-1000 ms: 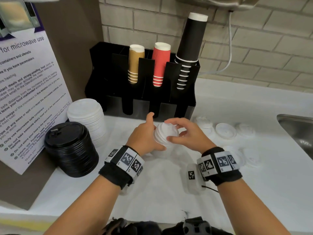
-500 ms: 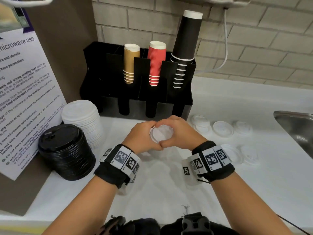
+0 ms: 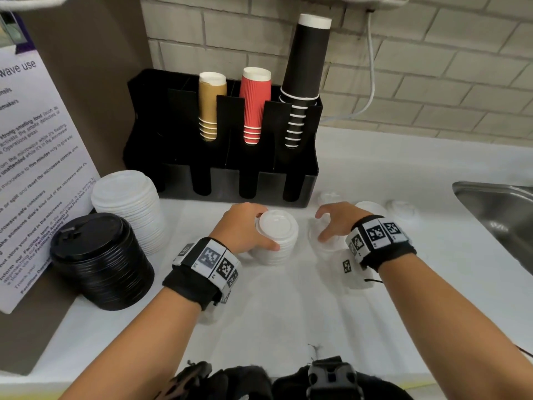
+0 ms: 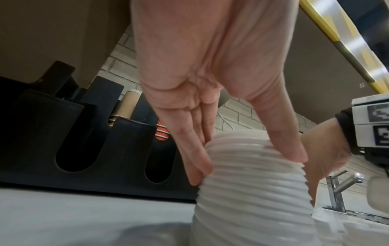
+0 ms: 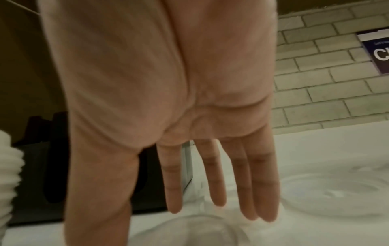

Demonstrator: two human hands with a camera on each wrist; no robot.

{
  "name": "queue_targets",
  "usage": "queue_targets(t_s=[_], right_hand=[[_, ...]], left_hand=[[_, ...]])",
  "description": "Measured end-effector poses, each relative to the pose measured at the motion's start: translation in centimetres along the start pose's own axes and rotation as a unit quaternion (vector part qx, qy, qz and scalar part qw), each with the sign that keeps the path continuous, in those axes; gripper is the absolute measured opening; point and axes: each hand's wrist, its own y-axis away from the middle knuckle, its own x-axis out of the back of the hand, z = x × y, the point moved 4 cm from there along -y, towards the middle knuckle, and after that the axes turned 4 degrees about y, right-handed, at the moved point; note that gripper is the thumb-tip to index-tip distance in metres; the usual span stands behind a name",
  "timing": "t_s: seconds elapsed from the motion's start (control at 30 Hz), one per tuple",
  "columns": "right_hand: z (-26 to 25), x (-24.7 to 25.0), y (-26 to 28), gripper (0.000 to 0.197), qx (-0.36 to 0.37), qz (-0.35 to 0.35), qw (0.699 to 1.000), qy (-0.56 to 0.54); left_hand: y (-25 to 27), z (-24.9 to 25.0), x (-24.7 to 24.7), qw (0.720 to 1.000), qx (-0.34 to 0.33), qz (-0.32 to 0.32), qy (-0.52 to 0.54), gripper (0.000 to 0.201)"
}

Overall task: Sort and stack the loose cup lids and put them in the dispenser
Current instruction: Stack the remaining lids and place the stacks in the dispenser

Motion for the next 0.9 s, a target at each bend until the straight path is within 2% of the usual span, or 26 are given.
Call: queue_targets(t_s=[0.3,0.37,0.43,0.47,0.53,0.6,0.67,0.73,0.83,0.9], right_hand=[[-0.4,-0.9,-0.9,0.059,0.032,0.005,0.999,0.027],[-0.3,-0.7,-0.7,0.052,0.037,0.029,0.999,0.003],[-0.2,0.3,-0.1,0.046,0.048,0.081,0.993,-0.067],[-0.2,0.8,0.4,0.042,0.054,0.105,0.983,-0.14],[-0.8,1.2,1.8,0.035,0.082,0.118,0.933,-0.33],[-1.9,1.2,3.4,0.033,0.135,0.13,0.885,-0.427],[-3.1,0.9,4.8,0.032,0.184,0.157,0.871,-0.427],[-3.9,0.3,5.5,0.031,0.21,0.197,0.876,-0.386],[-4.5,-0.7,5.6,0.034,0.197,0.236,0.887,-0.344],[-4.6,-1.1,5.6,0.036,0.181,0.256,0.891,-0.33]], left_hand=[[-0.3,0.5,-0.4,1.0,0.004,-0.01,0.014,0.066],[-0.3,0.4,-0.4,1.0,0.006,-0.01,0.026,0.071],[-0.4,0.3,-0.4,0.999,0.007,-0.012,0.031,0.071],[-0.4,0.3,-0.4,0.999,0.005,-0.014,0.034,0.069],[-0.6,0.4,-0.5,0.999,-0.002,-0.018,0.038,0.064],[-0.8,0.6,-0.7,0.999,-0.012,-0.022,0.028,0.065],[-1.0,0.9,-0.8,0.999,-0.025,-0.021,0.006,0.066],[-1.2,1.2,-1.1,0.999,-0.032,-0.02,-0.01,0.063],[-1.2,1.4,-1.4,0.999,-0.039,-0.01,-0.022,0.066],[-1.2,1.3,-1.5,0.999,-0.037,-0.005,-0.019,0.078]])
